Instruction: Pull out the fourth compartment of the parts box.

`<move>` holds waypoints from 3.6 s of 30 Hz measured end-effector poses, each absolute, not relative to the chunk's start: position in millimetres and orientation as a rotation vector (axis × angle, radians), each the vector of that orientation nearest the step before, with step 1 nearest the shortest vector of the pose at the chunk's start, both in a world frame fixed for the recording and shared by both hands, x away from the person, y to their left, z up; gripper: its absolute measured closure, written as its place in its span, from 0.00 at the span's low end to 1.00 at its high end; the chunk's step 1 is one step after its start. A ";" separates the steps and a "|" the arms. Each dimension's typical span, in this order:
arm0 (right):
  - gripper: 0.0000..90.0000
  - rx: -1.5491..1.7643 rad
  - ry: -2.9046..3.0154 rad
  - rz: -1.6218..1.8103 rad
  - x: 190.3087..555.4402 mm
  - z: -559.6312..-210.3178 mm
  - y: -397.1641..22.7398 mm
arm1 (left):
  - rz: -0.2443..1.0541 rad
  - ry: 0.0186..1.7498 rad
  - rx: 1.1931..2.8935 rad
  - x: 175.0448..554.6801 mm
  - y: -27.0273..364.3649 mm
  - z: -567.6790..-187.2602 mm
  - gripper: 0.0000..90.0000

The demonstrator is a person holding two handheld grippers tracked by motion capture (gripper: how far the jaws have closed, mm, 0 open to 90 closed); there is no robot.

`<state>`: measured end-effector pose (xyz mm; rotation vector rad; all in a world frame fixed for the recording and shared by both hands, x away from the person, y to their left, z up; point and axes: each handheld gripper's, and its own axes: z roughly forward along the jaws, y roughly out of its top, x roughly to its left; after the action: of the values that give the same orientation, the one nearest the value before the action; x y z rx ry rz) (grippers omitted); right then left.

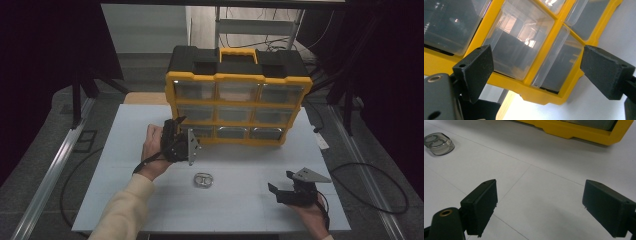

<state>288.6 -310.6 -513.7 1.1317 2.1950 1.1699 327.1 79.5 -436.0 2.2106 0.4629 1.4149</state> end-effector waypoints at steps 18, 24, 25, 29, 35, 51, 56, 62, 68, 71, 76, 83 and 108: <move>0.15 1.132 2.197 1.172 288.5 -513.8 -310.5 | 1.456 0.441 2.216 339.7 74.1 -437.3 0.14; 0.15 1.140 2.196 1.167 288.9 -514.2 -310.8 | 1.460 0.442 2.209 342.8 73.4 -434.9 0.14; 0.15 1.140 2.196 1.167 288.9 -514.2 -310.8 | 1.460 0.442 2.209 342.8 73.4 -434.9 0.14; 0.15 1.139 2.196 1.167 289.0 -514.3 -311.2 | 1.468 0.443 2.206 344.2 73.6 -433.8 0.15; 0.15 1.140 2.197 1.167 288.9 -514.4 -310.9 | 1.482 0.446 2.210 346.6 73.5 -433.5 0.15; 0.15 1.144 2.193 1.171 289.2 -514.4 -312.0 | 1.532 0.428 2.202 355.1 69.1 -430.5 0.15; 0.15 1.145 2.192 1.170 289.5 -514.5 -311.9 | 1.546 0.434 2.206 358.8 69.6 -430.7 0.16; 0.15 1.152 2.188 1.167 289.1 -514.2 -312.4 | 1.548 0.439 2.210 362.6 69.4 -432.5 0.16; 0.15 1.154 2.189 1.165 289.6 -514.6 -312.1 | 1.575 0.427 2.207 364.7 66.5 -435.3 0.17; 0.15 1.149 2.191 1.159 289.5 -514.4 -312.0 | 1.581 0.427 2.207 365.9 65.4 -435.3 0.17; 0.16 1.153 2.193 1.154 289.4 -514.6 -312.0 | 1.584 0.429 2.202 367.6 63.7 -435.3 0.18; 0.16 1.159 2.192 1.150 289.6 -514.9 -312.2 | 1.599 0.426 2.196 367.9 62.5 -435.3 0.20; 0.16 1.160 2.188 1.147 289.8 -514.8 -312.1 | 1.644 0.447 2.176 369.9 63.1 -435.7 0.27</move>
<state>289.8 -312.1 -514.8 1.1598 2.1885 1.1470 369.9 63.1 -435.7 2.1764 0.4468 1.6445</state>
